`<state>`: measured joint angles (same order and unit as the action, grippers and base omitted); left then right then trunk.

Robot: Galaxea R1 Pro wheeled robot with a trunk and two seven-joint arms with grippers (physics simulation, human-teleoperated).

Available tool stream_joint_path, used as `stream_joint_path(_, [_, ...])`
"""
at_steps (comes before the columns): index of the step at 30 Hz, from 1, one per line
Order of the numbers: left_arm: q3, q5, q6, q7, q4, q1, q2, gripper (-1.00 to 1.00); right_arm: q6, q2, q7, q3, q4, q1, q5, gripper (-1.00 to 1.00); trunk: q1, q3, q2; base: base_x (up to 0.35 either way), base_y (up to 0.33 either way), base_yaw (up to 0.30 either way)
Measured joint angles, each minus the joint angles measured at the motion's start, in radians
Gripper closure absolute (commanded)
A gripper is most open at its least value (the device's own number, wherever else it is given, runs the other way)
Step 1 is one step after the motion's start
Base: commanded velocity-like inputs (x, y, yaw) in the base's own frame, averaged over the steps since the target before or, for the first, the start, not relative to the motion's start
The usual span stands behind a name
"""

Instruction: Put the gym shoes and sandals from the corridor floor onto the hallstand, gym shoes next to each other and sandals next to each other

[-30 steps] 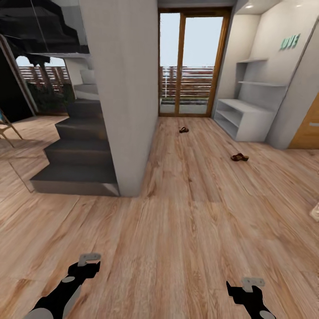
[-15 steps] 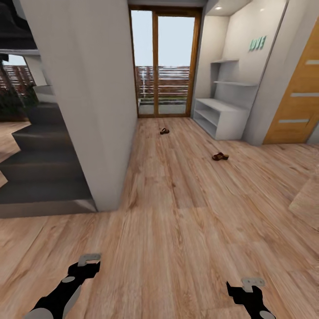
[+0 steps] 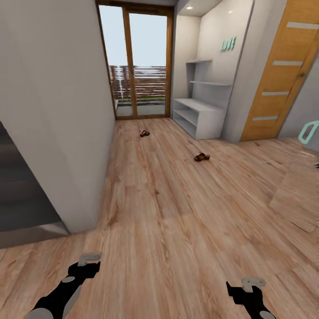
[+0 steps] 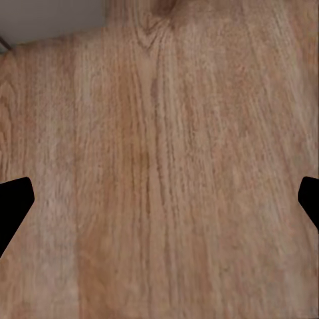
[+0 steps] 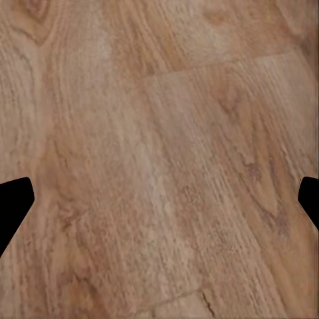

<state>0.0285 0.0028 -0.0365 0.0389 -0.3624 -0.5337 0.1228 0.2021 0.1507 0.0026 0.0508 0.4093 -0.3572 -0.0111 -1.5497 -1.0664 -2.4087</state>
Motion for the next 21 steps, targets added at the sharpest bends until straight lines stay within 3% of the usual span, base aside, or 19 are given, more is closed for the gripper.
stream_joint_path(9, [0.0,0.0,0.001,0.0,-0.001,0.0,0.0,-1.0,0.0,0.0,-0.001,0.0,0.0,0.0,0.0,-1.0,0.0,0.0,0.0,0.34,0.0,-0.254])
stream_joint_path(21, [0.0,0.0,0.001,0.0,-0.002,0.0,0.001,-1.0,0.0,0.0,-0.004,0.0,0.0,0.0,0.0,-1.0,0.0,0.0,0.0,0.34,0.0,-0.047])
